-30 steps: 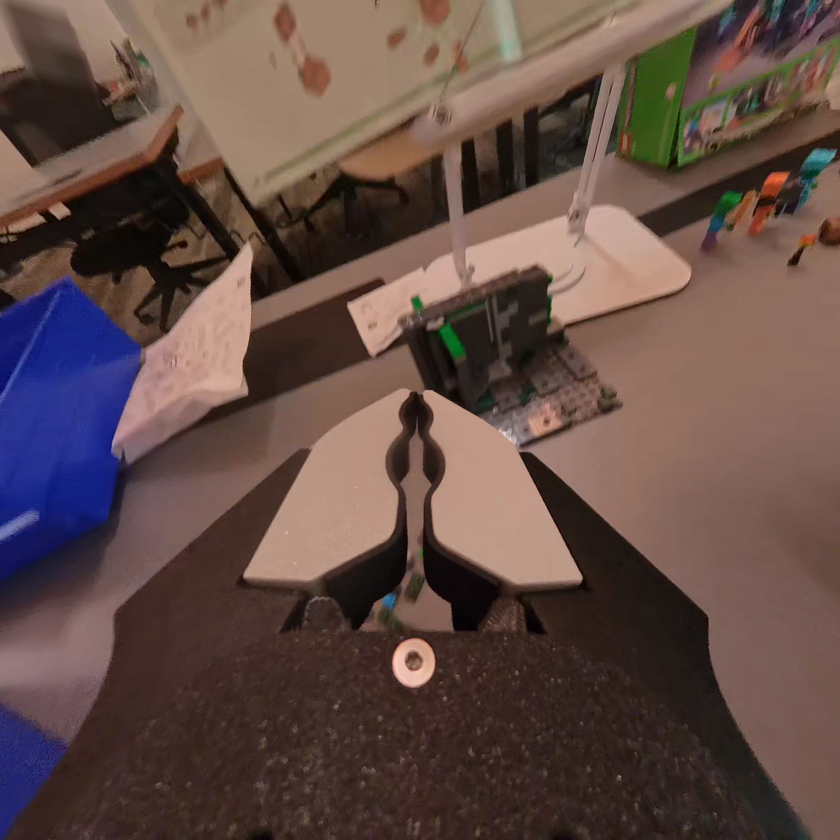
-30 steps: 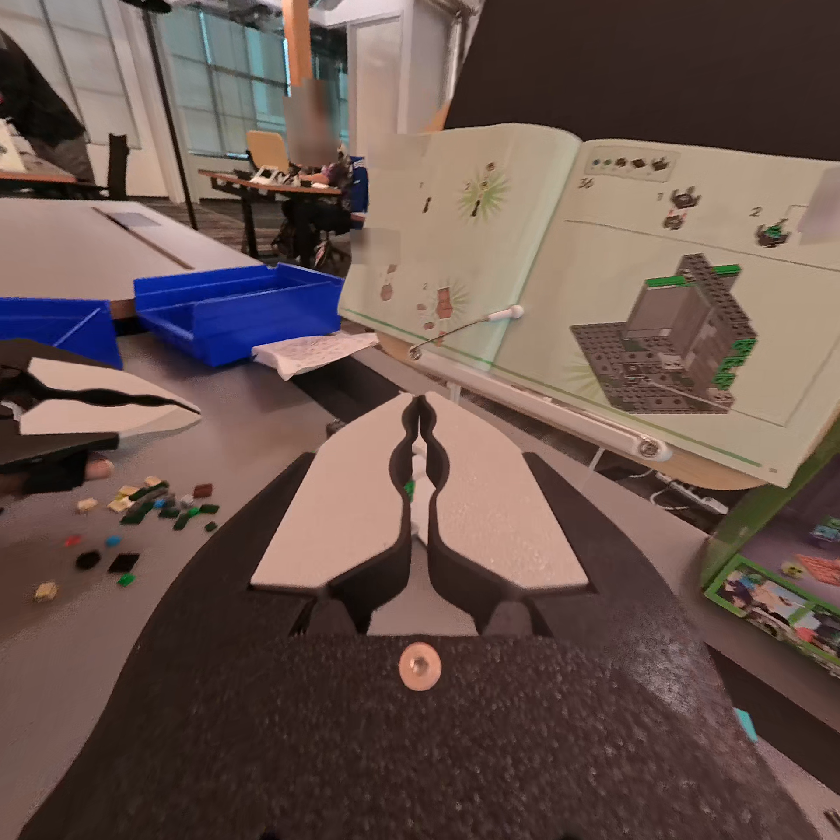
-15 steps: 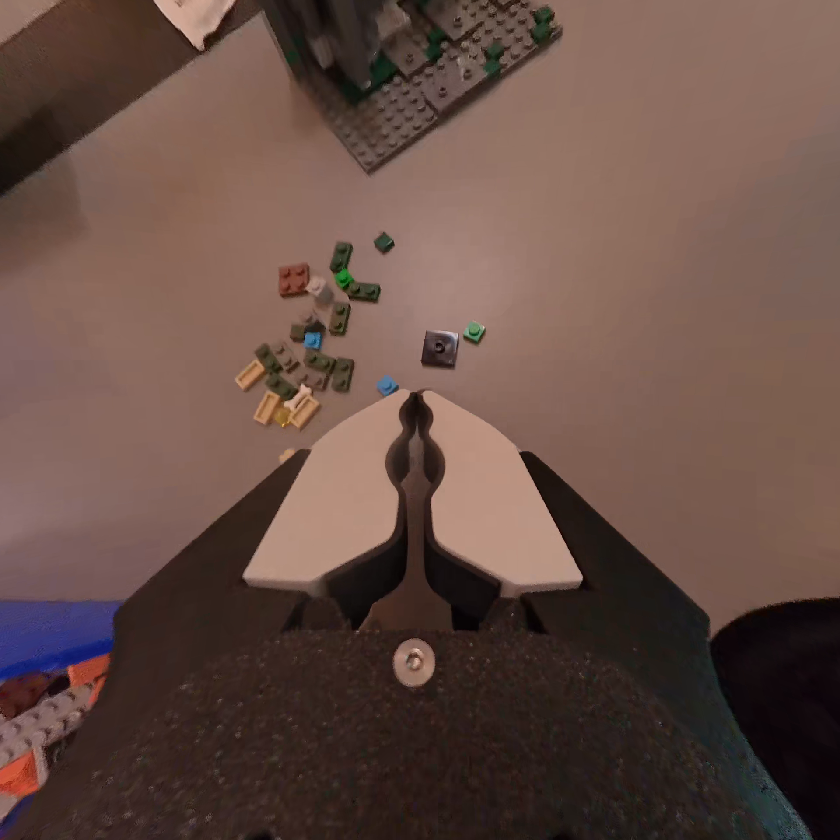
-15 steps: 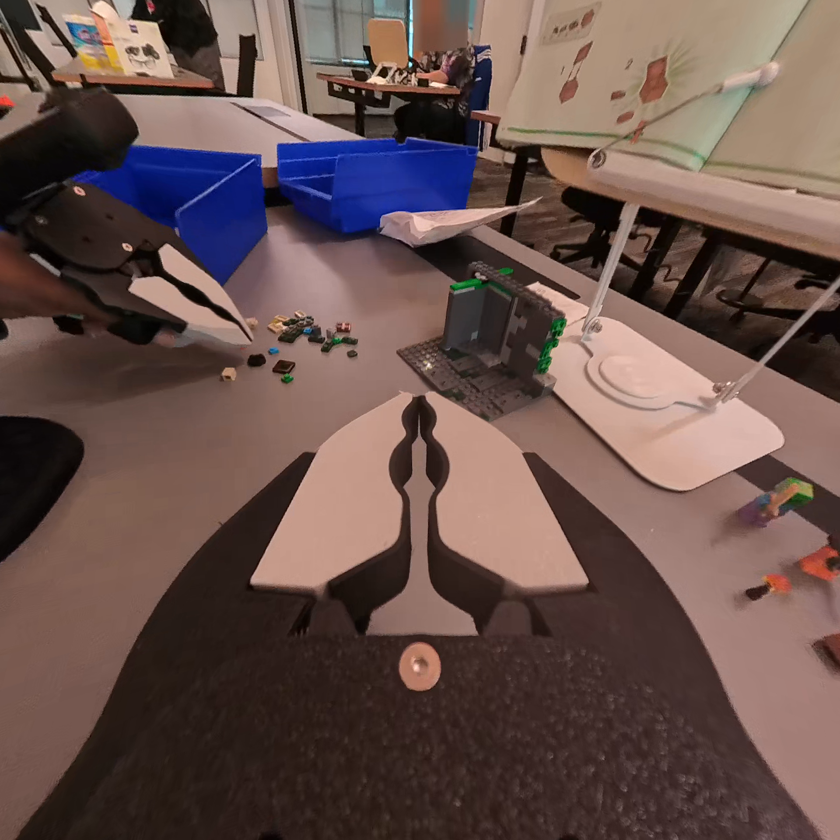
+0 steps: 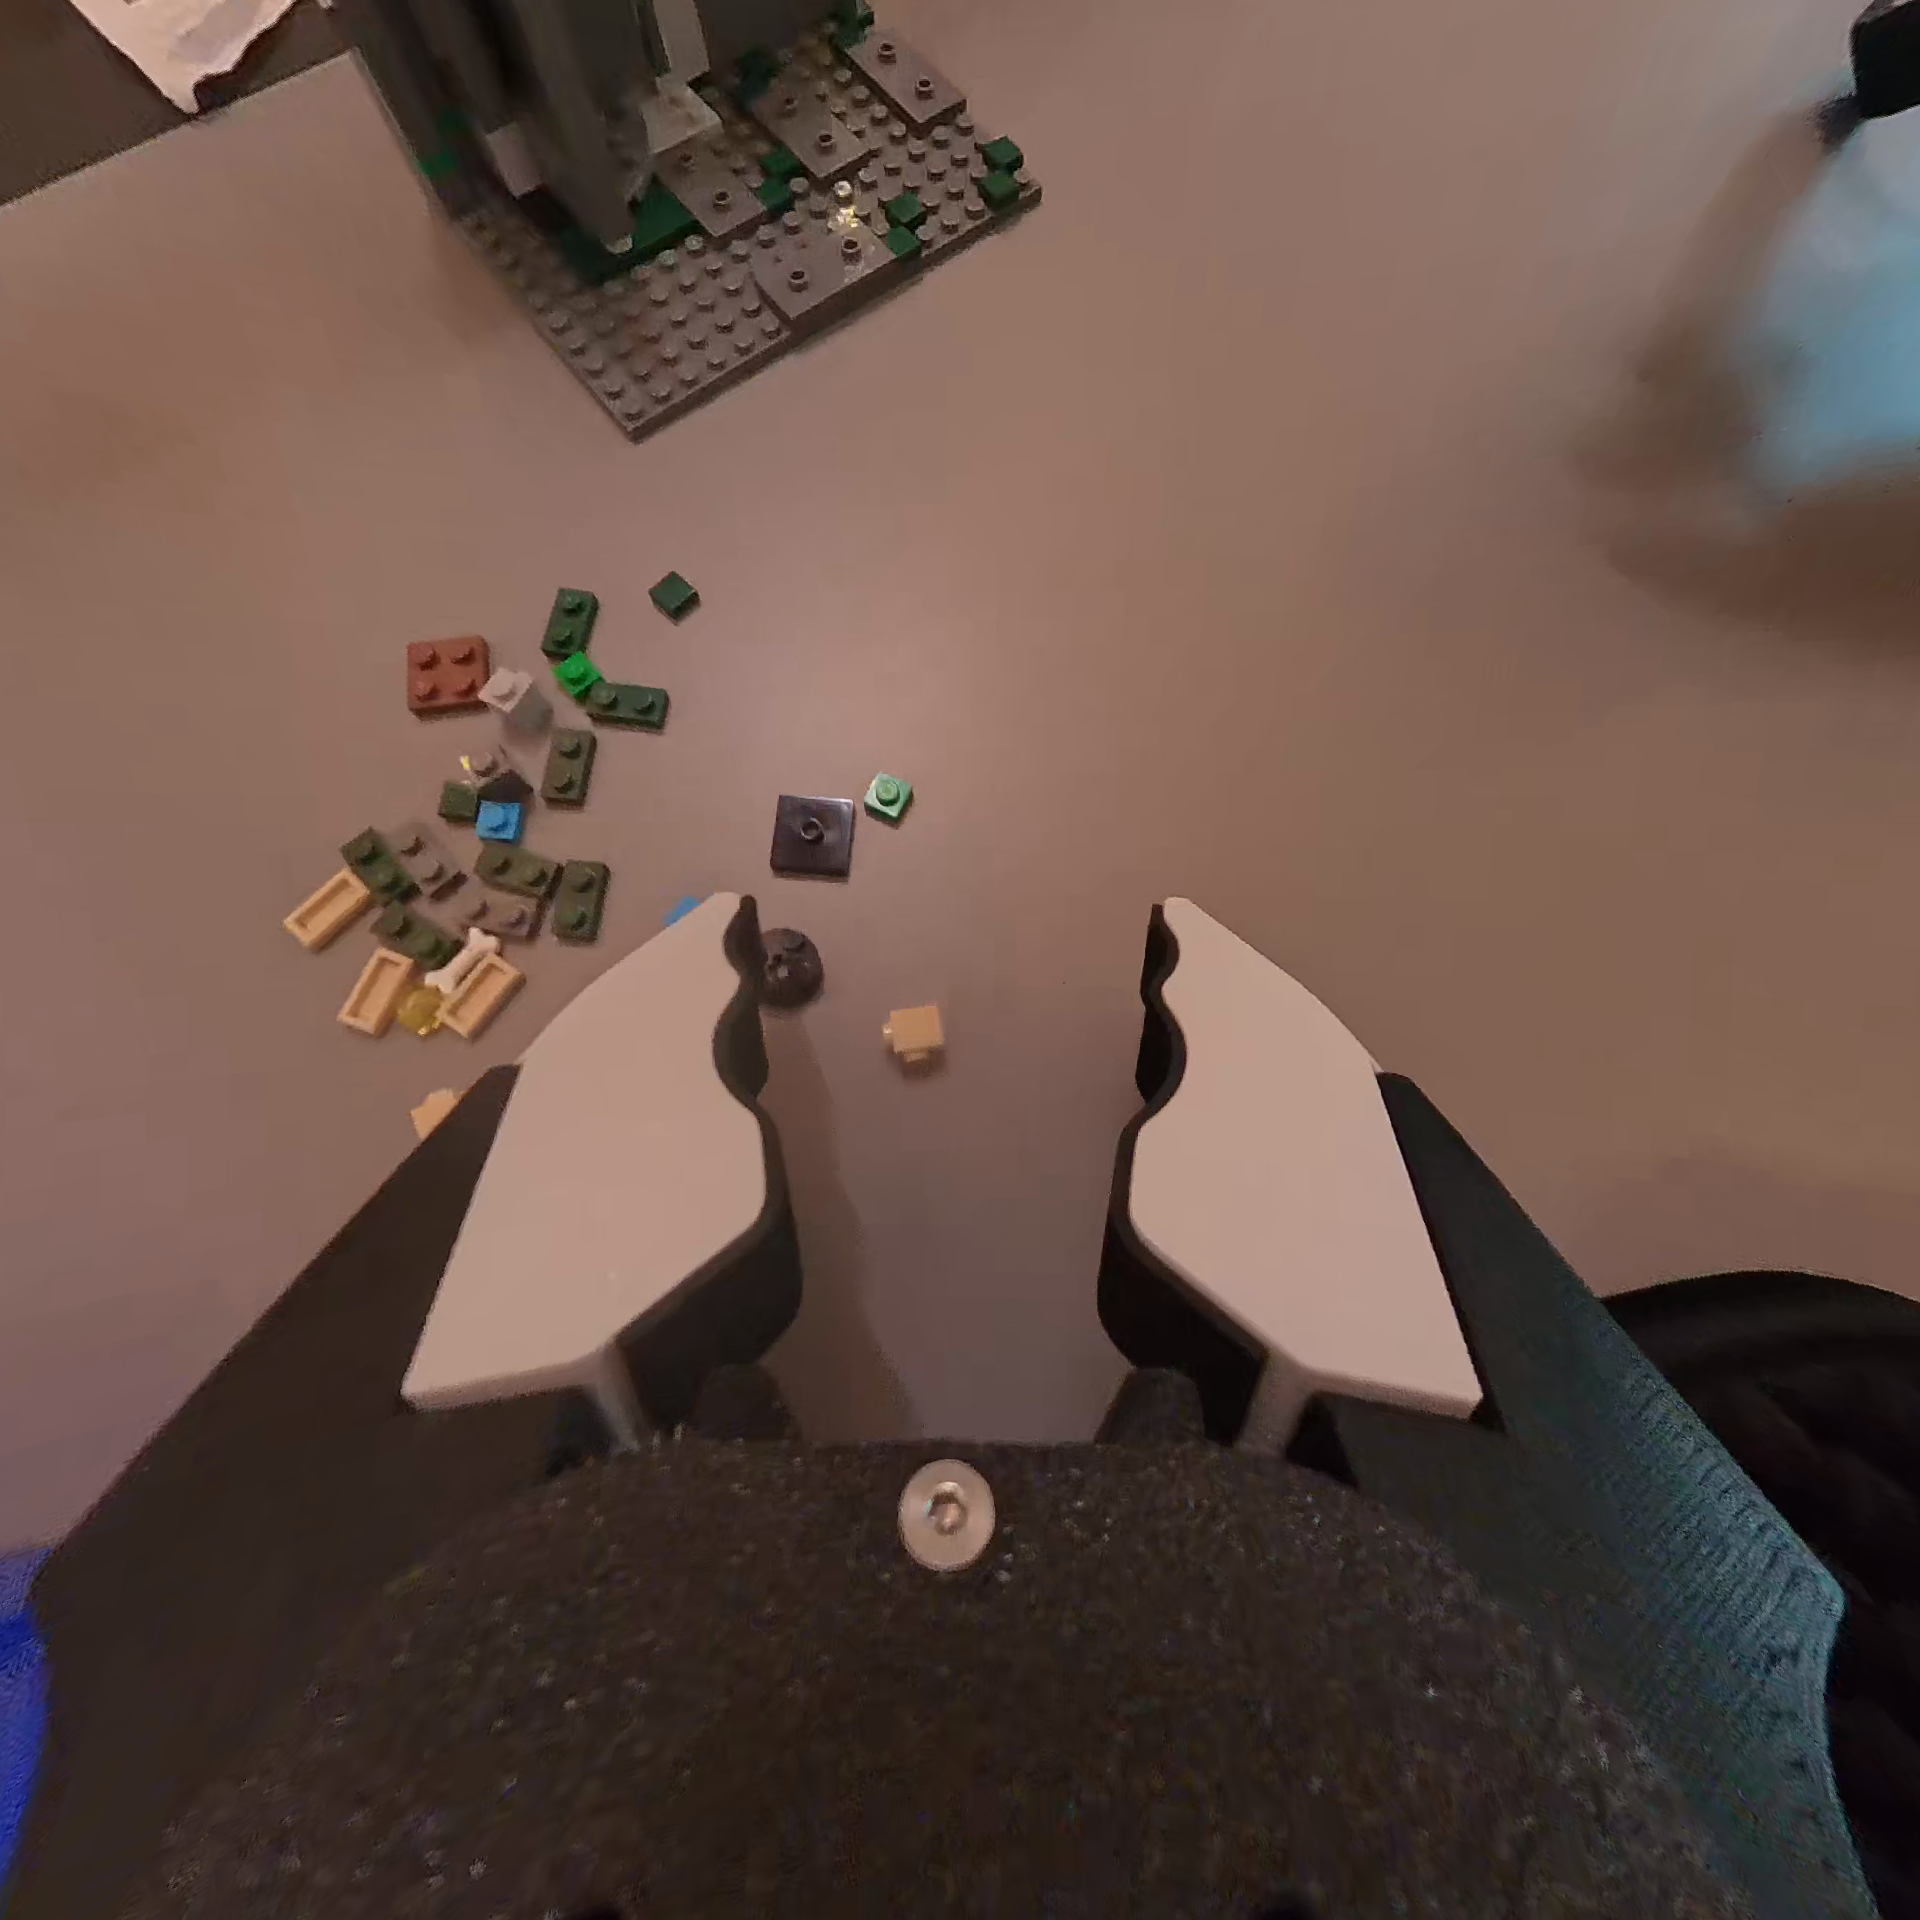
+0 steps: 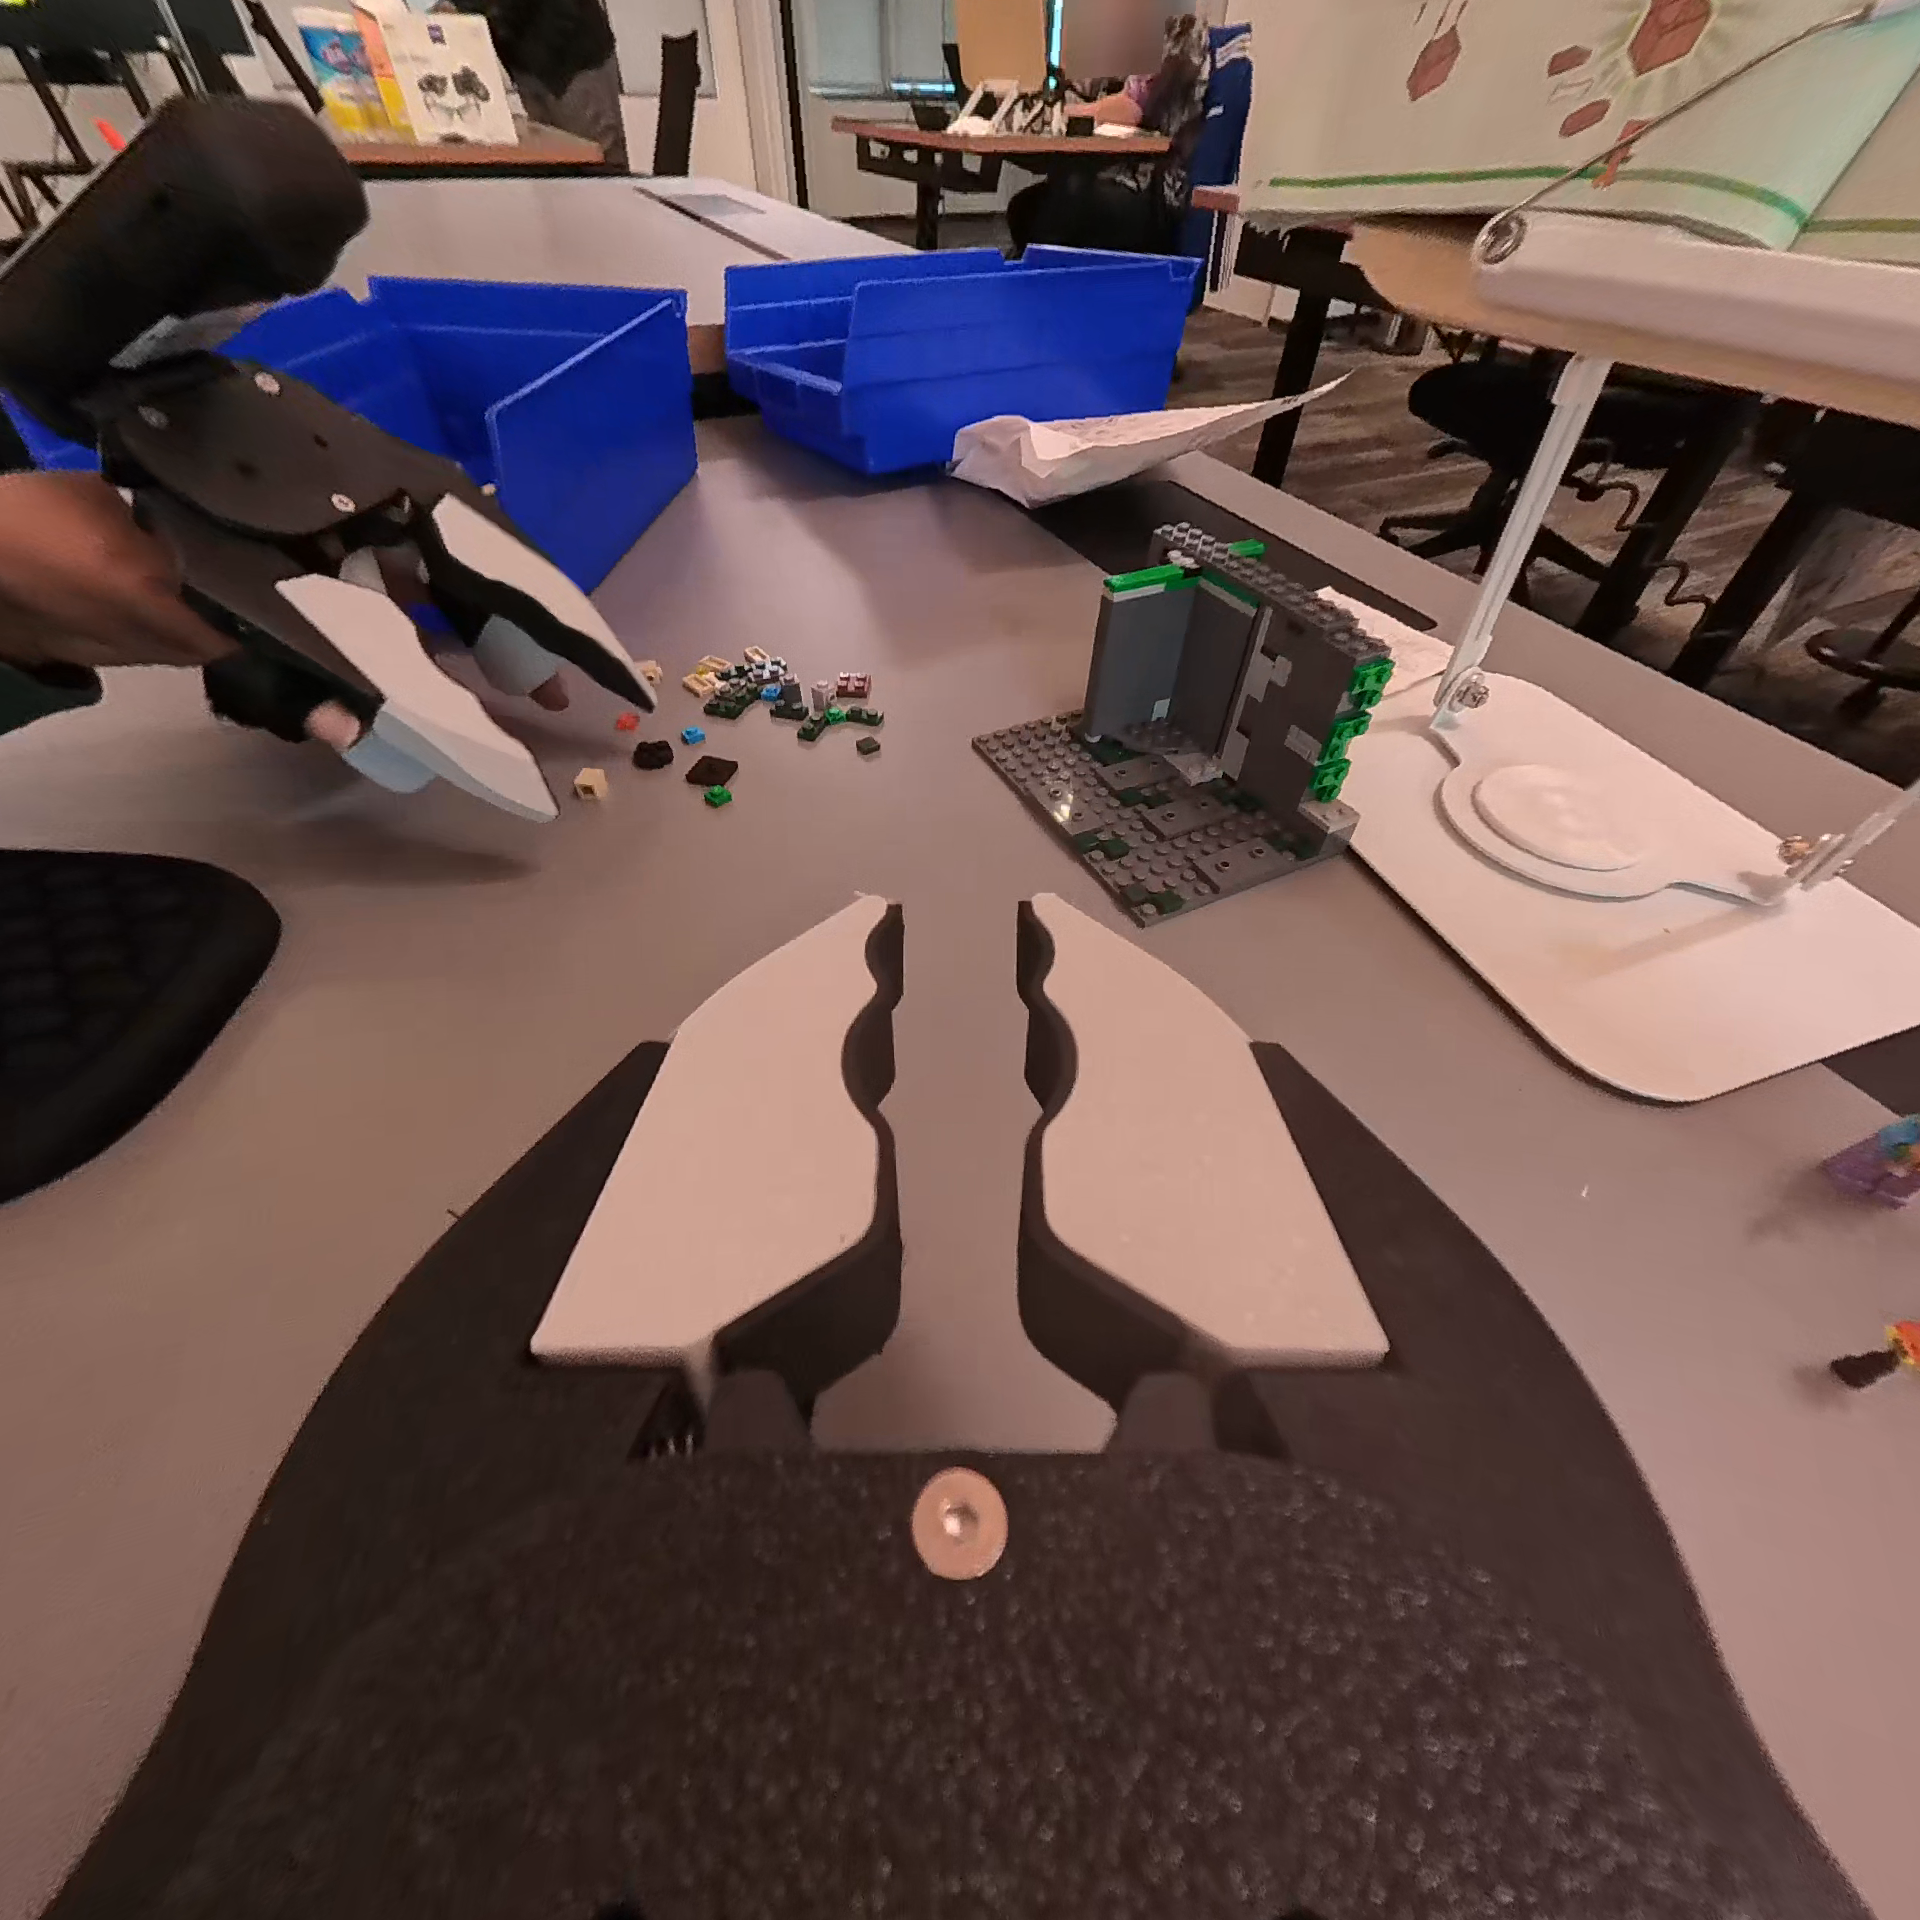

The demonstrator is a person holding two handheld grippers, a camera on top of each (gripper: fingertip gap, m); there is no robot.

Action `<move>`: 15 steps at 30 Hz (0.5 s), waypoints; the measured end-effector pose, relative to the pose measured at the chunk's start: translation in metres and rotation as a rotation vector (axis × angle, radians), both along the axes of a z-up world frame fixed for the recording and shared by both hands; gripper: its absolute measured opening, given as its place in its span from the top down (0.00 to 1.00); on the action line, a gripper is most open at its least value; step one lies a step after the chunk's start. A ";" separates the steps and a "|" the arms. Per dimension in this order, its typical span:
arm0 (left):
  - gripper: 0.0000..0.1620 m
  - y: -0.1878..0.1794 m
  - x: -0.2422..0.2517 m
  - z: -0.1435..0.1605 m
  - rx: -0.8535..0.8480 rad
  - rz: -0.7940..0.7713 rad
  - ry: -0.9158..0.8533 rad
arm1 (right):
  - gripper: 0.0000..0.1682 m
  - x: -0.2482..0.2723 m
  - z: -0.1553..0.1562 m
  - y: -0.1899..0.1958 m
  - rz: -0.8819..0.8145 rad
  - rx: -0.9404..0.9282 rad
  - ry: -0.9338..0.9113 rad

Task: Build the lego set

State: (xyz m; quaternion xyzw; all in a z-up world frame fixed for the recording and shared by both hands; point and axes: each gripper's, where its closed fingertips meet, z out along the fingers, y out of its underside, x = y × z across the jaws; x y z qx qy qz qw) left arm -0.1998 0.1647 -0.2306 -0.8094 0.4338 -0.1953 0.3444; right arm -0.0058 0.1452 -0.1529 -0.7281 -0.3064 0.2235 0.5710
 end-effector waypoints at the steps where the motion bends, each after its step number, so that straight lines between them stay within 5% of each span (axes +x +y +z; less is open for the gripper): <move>1: 0.58 0.003 0.000 0.000 0.005 0.001 0.011 | 0.88 0.000 -0.001 -0.001 0.002 0.000 -0.011; 6: 0.73 0.022 -0.013 -0.001 -0.019 0.057 0.089 | 0.88 0.000 -0.006 -0.002 0.007 0.004 -0.044; 15: 0.80 0.043 -0.028 -0.014 -0.139 0.190 0.119 | 0.89 -0.006 -0.015 -0.004 0.030 -0.013 -0.072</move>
